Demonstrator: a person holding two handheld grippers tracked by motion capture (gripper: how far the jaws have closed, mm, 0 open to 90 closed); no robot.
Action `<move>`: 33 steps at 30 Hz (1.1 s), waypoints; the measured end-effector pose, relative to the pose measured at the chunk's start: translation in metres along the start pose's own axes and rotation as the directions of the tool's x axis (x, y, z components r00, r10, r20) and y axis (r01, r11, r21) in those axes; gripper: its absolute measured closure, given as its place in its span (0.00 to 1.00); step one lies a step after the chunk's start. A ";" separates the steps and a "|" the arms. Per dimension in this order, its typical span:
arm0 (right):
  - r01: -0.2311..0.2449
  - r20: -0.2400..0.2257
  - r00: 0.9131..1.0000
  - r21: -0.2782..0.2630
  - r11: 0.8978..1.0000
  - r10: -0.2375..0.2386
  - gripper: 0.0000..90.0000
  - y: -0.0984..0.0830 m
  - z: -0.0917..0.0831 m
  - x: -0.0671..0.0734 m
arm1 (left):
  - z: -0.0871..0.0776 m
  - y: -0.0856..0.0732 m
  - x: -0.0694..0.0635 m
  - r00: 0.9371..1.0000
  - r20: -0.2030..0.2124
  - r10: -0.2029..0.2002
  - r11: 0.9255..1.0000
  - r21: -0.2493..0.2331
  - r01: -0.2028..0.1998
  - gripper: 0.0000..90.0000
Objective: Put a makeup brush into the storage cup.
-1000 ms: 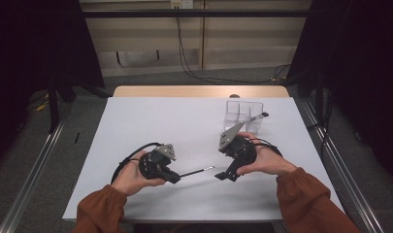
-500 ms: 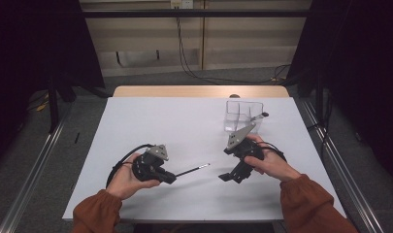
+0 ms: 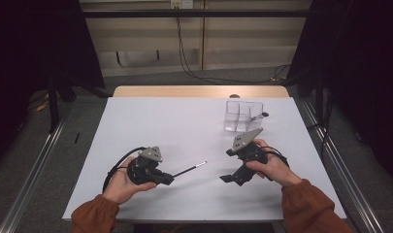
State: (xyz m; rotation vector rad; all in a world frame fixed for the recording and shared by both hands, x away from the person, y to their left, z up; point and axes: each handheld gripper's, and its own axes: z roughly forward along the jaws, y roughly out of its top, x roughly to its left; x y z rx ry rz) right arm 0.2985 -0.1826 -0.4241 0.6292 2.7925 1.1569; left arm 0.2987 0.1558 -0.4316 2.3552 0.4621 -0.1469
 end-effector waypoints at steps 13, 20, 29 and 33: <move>-0.028 0.044 0.998 -0.105 0.994 0.033 0.04 -0.018 -0.001 0.006 | -0.007 -0.006 0.002 1.000 -0.027 -0.014 0.992 -0.128 0.010 0.95; -0.001 0.033 0.999 -0.133 0.991 0.006 0.02 -0.022 0.004 0.013 | -0.005 -0.008 0.001 0.999 -0.035 -0.008 0.984 -0.180 0.002 0.95; 0.059 0.048 0.998 -0.238 0.969 -0.049 0.04 -0.020 0.005 0.016 | -0.002 -0.011 -0.001 0.999 -0.038 0.007 0.962 -0.273 -0.017 0.95; 0.091 0.082 0.994 -0.298 0.950 -0.070 0.08 -0.021 0.005 0.016 | -0.001 -0.010 -0.003 0.999 -0.035 0.017 0.952 -0.305 -0.027 0.95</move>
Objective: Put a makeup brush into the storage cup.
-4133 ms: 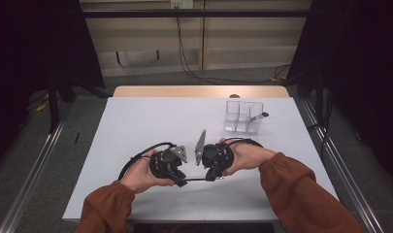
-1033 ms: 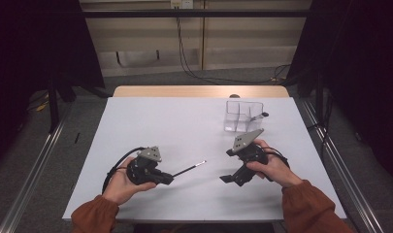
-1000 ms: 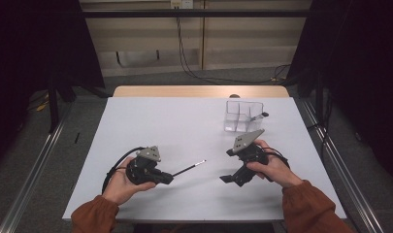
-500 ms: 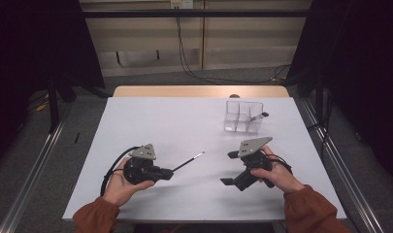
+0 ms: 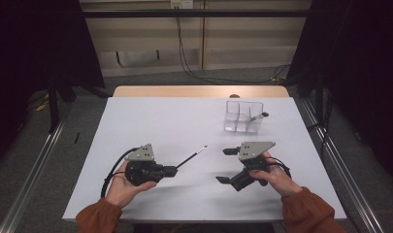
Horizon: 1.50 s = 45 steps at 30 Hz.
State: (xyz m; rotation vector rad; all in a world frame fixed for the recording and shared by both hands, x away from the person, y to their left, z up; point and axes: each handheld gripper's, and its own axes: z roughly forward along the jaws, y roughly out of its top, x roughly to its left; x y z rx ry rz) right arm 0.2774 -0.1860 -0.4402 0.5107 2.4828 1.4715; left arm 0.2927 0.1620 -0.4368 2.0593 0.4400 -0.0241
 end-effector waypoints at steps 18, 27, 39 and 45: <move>-0.057 -0.026 0.998 -0.221 0.974 0.053 0.04 0.010 0.005 0.008 | 0.006 0.003 -0.008 1.000 0.012 -0.003 0.979 -0.205 0.005 0.95; -0.125 -0.058 0.992 -0.281 0.952 0.113 0.03 0.018 0.009 0.002 | 0.012 0.006 -0.010 1.000 0.007 0.000 0.972 -0.237 0.001 0.95; -0.155 -0.107 0.986 -0.317 0.936 0.127 0.09 0.026 0.017 0.002 | 0.021 0.003 -0.013 0.999 0.026 0.025 0.978 -0.210 -0.020 0.94; -0.212 -0.171 0.971 -0.314 0.925 0.165 0.30 0.025 0.019 -0.001 | 0.022 0.002 -0.013 0.999 0.023 0.030 0.977 -0.211 -0.025 0.94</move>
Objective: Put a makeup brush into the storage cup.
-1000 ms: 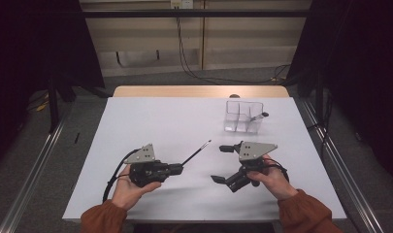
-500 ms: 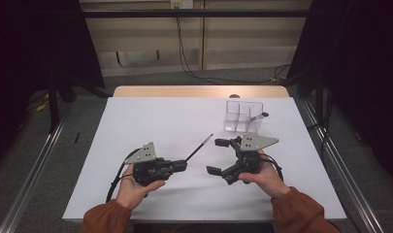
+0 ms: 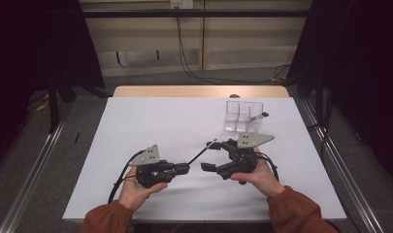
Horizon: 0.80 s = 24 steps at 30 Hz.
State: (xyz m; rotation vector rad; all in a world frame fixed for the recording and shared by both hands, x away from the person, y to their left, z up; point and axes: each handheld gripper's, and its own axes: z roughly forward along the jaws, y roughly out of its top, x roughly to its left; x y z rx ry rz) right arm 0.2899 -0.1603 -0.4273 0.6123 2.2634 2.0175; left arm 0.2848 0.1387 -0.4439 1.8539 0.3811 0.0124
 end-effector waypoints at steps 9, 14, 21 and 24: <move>-0.014 -0.044 0.999 -0.018 1.000 0.013 0.66 0.000 -0.003 -0.003 | 0.004 -0.003 0.000 1.000 0.014 0.001 1.000 0.022 -0.001 0.94; -0.026 -0.060 0.998 -0.029 0.999 0.024 0.82 0.000 -0.003 -0.004 | 0.008 -0.004 -0.002 1.000 0.016 0.005 0.999 0.038 -0.005 0.93; -0.047 -0.086 0.995 -0.035 0.998 0.044 0.91 0.000 -0.004 -0.005 | 0.009 -0.005 -0.002 1.000 0.014 0.011 0.999 0.047 -0.012 0.92; -0.061 -0.097 0.994 -0.035 0.998 0.058 0.94 0.000 -0.004 -0.005 | 0.009 -0.005 -0.001 1.000 0.005 0.013 0.999 0.048 -0.014 0.91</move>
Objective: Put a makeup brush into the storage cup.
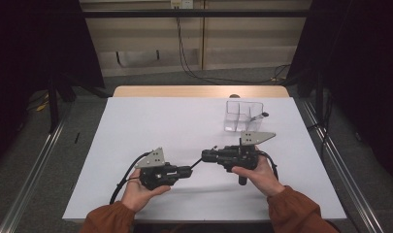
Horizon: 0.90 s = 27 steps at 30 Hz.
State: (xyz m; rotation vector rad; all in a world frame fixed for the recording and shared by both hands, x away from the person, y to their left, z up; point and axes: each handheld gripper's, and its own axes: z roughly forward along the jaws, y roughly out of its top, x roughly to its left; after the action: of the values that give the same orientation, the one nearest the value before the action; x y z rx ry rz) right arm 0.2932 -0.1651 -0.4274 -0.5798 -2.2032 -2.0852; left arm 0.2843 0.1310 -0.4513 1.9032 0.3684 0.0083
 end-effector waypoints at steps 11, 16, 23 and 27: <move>0.004 -0.011 1.000 0.003 1.000 -0.004 0.96 0.002 0.000 0.002 | 0.000 0.000 -0.001 0.998 -0.056 0.032 0.999 -0.007 -0.032 0.81; 0.013 0.009 1.000 -0.008 1.000 -0.013 0.96 0.004 -0.004 0.001 | -0.001 0.000 -0.001 0.996 -0.081 0.024 1.000 -0.012 -0.025 0.69; 0.014 0.038 0.999 -0.001 1.000 -0.013 0.96 0.004 -0.007 -0.002 | -0.003 0.000 -0.004 0.993 -0.120 -0.023 0.999 -0.039 0.018 0.49; 0.012 0.032 0.999 0.012 1.000 -0.012 0.96 0.006 -0.009 -0.002 | -0.005 0.002 -0.005 0.991 -0.130 -0.043 0.998 -0.050 0.037 0.40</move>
State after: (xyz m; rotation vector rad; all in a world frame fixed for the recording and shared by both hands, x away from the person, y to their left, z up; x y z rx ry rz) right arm 0.2954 -0.1738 -0.4217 -0.6048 -2.2398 -2.0823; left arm 0.2795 0.1340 -0.4472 1.8523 0.4912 0.1146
